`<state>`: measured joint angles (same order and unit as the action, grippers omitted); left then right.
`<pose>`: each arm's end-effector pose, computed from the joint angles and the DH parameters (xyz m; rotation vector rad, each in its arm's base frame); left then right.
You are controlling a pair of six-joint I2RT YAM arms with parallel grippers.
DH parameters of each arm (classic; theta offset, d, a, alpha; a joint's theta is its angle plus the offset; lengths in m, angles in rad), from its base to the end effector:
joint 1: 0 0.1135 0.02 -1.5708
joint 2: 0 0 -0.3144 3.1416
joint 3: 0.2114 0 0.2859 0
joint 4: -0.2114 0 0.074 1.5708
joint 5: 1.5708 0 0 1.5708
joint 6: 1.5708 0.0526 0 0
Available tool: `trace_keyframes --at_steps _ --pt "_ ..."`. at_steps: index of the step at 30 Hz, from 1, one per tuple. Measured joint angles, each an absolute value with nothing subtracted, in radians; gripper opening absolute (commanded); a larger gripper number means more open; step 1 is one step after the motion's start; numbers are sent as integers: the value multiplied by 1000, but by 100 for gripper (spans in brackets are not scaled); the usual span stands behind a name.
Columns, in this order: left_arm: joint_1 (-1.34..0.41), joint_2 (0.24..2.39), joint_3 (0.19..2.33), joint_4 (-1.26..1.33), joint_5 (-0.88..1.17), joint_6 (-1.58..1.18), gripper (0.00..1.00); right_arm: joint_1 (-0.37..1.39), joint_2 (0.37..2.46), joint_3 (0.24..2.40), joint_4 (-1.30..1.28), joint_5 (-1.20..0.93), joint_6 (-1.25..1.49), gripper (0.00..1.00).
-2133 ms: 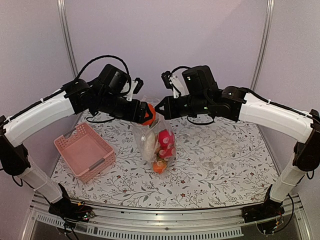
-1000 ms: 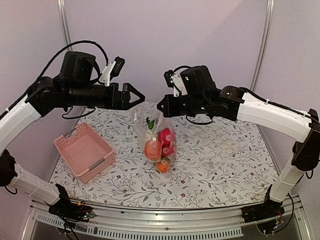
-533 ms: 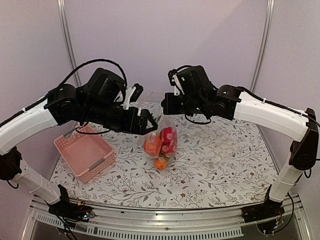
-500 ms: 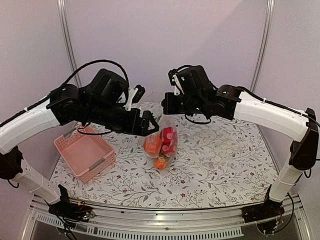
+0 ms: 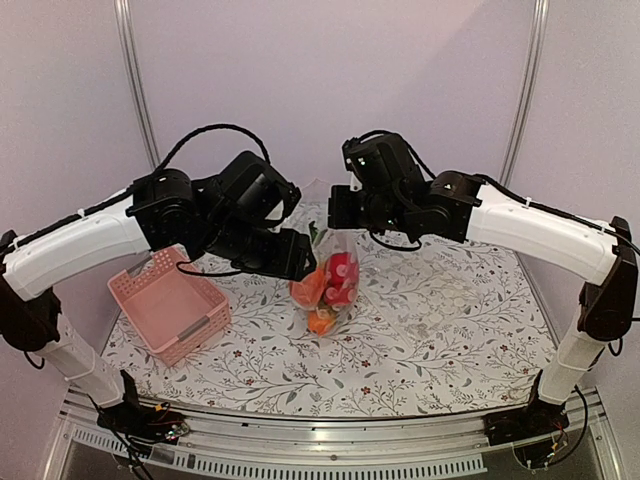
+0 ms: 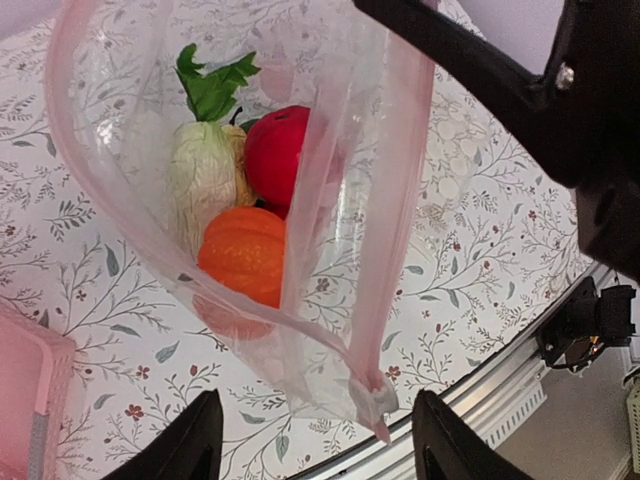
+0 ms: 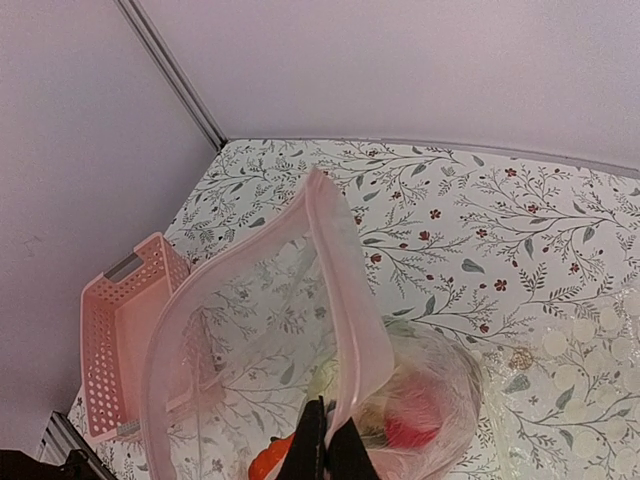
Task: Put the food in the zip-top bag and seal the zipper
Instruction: Pass from the right arm to the left
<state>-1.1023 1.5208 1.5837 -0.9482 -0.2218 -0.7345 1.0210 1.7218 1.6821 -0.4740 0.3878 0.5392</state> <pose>0.1724 -0.3149 0.4079 0.3599 2.4787 -0.5405 0.2551 0.3783 0.4129 -0.2643 2.0745 0.5633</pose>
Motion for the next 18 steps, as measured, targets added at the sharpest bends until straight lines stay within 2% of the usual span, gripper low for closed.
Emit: trace_keyframes --at_steps 6,9,12,15,18 --pt "-1103 1561 1610 -947 -250 -723 61 1022 1725 1684 -477 395 539 0" --pt "-1103 1579 1619 -947 -256 -712 57 1023 1728 1691 -481 399 539 0" --pt "-1103 1595 1624 -944 -258 -699 46 1023 1733 1695 -485 405 539 0" --pt "-1103 1609 1628 -942 -263 -693 28 1023 1734 1695 -490 410 539 0" --pt "-1103 1619 1633 -944 -266 -673 17 1024 1734 1695 -494 411 539 1"
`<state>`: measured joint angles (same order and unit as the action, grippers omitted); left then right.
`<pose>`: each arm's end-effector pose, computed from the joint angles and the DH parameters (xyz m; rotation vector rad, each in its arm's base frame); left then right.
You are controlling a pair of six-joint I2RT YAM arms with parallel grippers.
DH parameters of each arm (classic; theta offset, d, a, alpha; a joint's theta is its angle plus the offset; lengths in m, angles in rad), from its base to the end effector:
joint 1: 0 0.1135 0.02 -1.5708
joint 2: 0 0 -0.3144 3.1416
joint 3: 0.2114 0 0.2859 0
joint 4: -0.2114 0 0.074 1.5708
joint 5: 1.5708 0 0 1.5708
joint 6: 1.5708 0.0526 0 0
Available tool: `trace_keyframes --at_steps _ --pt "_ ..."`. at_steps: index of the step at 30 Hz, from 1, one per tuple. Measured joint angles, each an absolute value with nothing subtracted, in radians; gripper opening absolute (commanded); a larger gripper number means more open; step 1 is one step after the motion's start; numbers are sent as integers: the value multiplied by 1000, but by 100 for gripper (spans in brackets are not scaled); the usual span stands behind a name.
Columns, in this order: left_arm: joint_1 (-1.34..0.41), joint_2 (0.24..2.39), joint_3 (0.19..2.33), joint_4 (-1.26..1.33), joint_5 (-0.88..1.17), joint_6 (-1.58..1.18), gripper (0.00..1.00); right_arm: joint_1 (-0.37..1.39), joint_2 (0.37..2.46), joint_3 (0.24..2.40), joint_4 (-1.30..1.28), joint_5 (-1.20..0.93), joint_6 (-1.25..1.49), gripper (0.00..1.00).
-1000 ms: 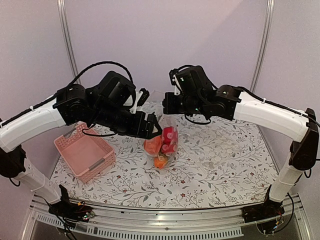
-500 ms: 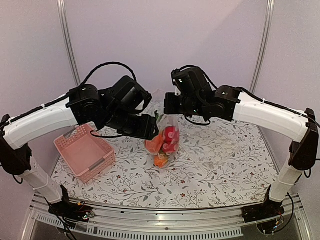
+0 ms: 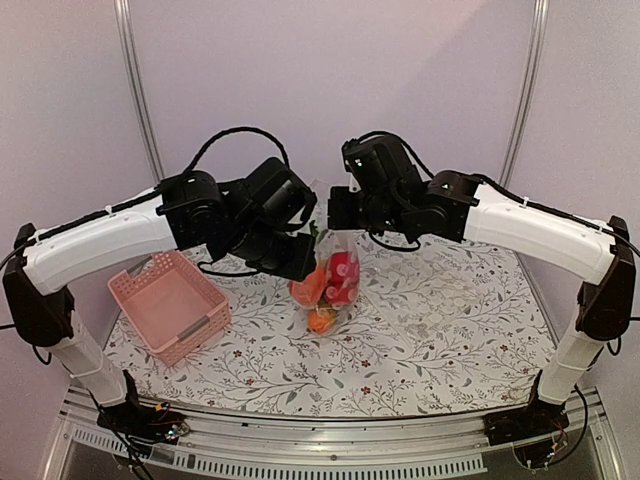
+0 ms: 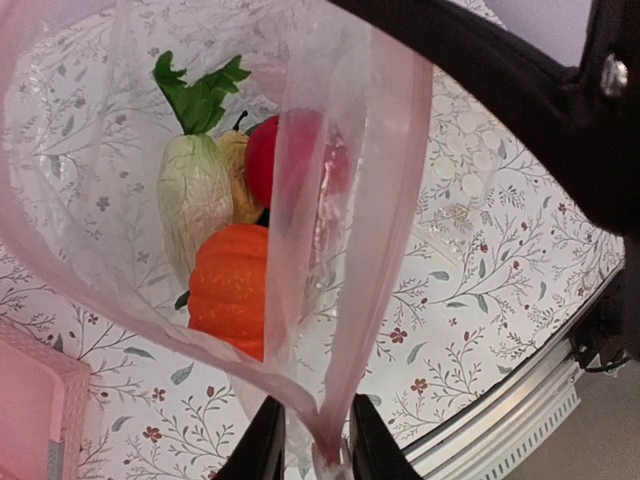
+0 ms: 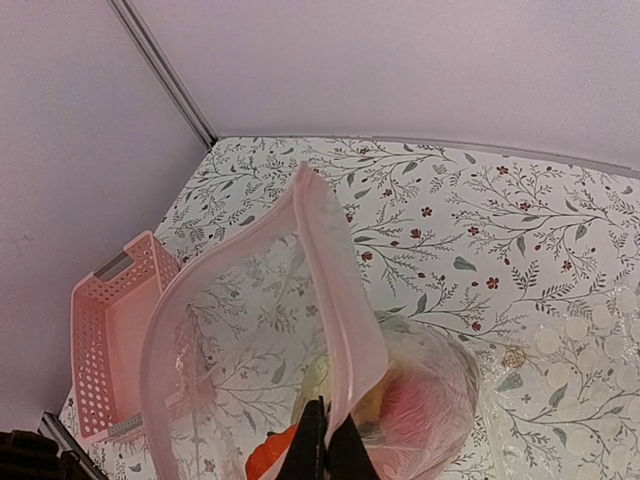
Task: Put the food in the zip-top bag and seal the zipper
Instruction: Pass from the right arm to the left
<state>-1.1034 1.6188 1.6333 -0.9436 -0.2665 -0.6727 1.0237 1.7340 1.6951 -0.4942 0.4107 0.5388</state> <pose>0.1874 -0.3405 0.3916 0.4259 2.4689 -0.4337 0.2562 0.3802 0.4107 -0.2597 2.0824 0.5297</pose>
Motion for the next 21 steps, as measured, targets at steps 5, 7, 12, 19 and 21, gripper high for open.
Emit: trace_keyframes --at_steps 5,7,12,19,21 --pt "-1101 1623 1665 -951 -257 -634 4 1024 1734 1695 -498 409 530 26" --pt "-1090 1623 1689 -954 -237 -604 2 1021 1733 1695 -505 402 522 43" --pt "-1044 1622 1752 -953 -112 -442 3 1008 1689 1696 -549 384 461 65" --pt "-1013 1617 1768 -971 62 -197 2 912 1568 1700 -638 278 402 81" --pt "-1012 1615 1768 -987 84 -152 1 859 1544 1686 -644 199 395 84"
